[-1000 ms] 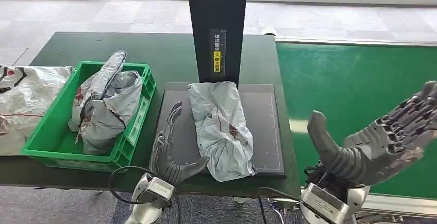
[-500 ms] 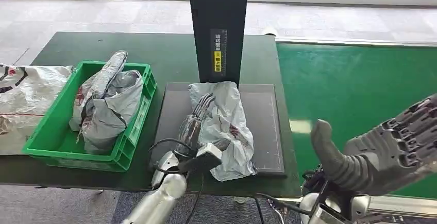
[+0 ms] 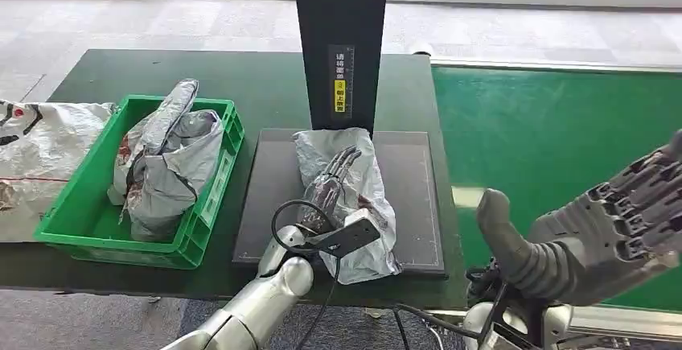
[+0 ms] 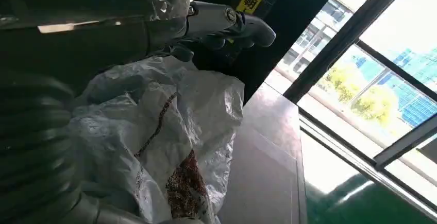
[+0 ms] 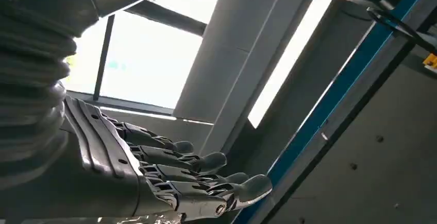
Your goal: Moved the parcel from conveyor to table for the left to box.
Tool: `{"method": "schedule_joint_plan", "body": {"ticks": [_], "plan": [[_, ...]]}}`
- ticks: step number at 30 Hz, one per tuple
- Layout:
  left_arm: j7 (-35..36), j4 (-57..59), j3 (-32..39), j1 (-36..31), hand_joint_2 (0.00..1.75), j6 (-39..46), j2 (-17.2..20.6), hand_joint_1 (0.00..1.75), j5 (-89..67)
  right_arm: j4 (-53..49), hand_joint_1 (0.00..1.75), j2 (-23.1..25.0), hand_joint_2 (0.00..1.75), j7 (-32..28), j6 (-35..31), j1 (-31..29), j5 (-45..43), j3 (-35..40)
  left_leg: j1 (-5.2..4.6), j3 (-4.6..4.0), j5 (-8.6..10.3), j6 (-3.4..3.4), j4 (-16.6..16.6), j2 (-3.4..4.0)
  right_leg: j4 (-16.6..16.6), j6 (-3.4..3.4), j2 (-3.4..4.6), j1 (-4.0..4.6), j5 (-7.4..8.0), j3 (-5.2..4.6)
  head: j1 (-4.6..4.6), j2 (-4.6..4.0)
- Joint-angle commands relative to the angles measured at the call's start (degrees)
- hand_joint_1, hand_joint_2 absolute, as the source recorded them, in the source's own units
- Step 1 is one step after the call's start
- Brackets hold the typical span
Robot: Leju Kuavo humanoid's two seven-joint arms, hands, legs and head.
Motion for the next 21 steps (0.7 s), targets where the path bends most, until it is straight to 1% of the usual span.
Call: {"method": "schedule_joint_plan", "body": {"ticks": [1,3,4,6,7,8,9,13,14,15,21], "plan": [[11.7,13.9,-10.3,-6.4,1.75,-0.5,1.8,0.00,-2.1,3.0,0.00,1.8,1.75,0.2,0.0,0.4,-1.4,2.0,0.04,0.17,0.01,-0.01,-0.1,0.01,-0.1,-0.05,0.04,0.05,0.02,0.17,0.00,0.00],[11.8,17.8,-11.0,-6.7,1.75,1.0,1.8,0.00,-1.1,3.1,0.00,1.8,1.75,0.2,0.0,0.0,-1.7,2.0,0.06,0.31,0.07,-0.02,-0.3,-0.05,-0.3,-0.07,-0.01,0.07,0.06,0.33,0.00,0.00],[11.6,18.7,-11.2,-6.9,1.75,0.8,1.8,0.00,-0.5,3.0,0.00,1.8,1.75,0.2,0.0,0.0,-1.6,2.1,0.02,0.20,0.02,-0.01,-0.1,-0.02,-0.1,-0.04,-0.01,0.03,0.01,0.21,0.00,0.00],[13.2,20.8,-12.5,-7.7,1.75,0.3,1.8,0.00,-1.3,2.9,0.00,1.8,1.75,0.2,0.0,0.0,-1.4,2.4,0.01,0.27,0.04,-0.01,-0.2,0.07,-0.2,-0.06,0.07,0.01,0.06,0.25,0.00,0.00],[14.4,21.6,-13.5,-8.2,1.75,-0.3,1.8,0.31,-2.2,2.9,0.00,1.8,1.75,0.2,0.0,0.0,-1.5,2.4,0.03,0.14,-0.01,-0.01,-0.1,0.07,-0.1,-0.04,0.08,0.03,0.02,0.14,0.00,0.00],[15.0,21.9,-14.3,-8.3,1.75,-0.8,1.8,1.75,-2.8,2.9,0.00,1.8,1.75,0.2,0.0,-0.1,-1.5,2.4,0.03,0.21,0.00,-0.02,-0.2,0.07,-0.1,-0.06,0.09,0.03,0.03,0.19,0.00,0.00],[15.4,21.9,-14.8,-8.4,1.75,-1.9,1.8,1.75,-2.9,2.9,0.00,1.8,1.75,0.2,0.0,-0.1,-1.6,2.4,0.04,0.14,-0.01,-0.01,-0.1,0.00,-0.1,-0.05,0.02,0.04,0.00,0.15,0.00,0.00],[20.7,22.5,-19.2,-9.1,1.75,-5.6,1.8,1.75,-5.3,3.0,0.00,1.8,1.75,0.2,0.0,-0.5,-1.9,1.9,0.02,0.23,0.00,-0.02,-0.2,0.09,-0.1,-0.06,0.11,0.02,0.02,0.22,0.00,0.00],[21.4,22.6,-19.9,-9.2,1.75,-7.3,1.8,1.75,-5.4,3.0,0.00,1.8,1.75,0.2,0.0,-0.7,-2.0,1.8,0.03,0.13,-0.01,-0.01,-0.1,0.04,-0.1,-0.04,0.05,0.03,0.01,0.15,0.00,0.00],[23.5,23.2,-21.4,-9.6,1.75,-9.5,1.8,1.75,-6.6,2.9,0.00,1.8,1.75,0.2,0.0,-0.8,-2.0,1.8,0.02,0.20,-0.01,-0.02,-0.1,0.05,-0.1,-0.05,0.07,0.02,0.01,0.21,0.00,0.00],[23.5,23.2,-21.4,-9.6,1.75,-9.5,1.8,1.75,-6.6,2.9,0.00,1.8,1.75,0.2,0.0,-0.8,-2.0,1.8,0.00,0.25,-0.01,0.00,-0.1,0.07,-0.1,-0.02,0.11,0.00,0.03,0.28,0.00,0.00]]}}
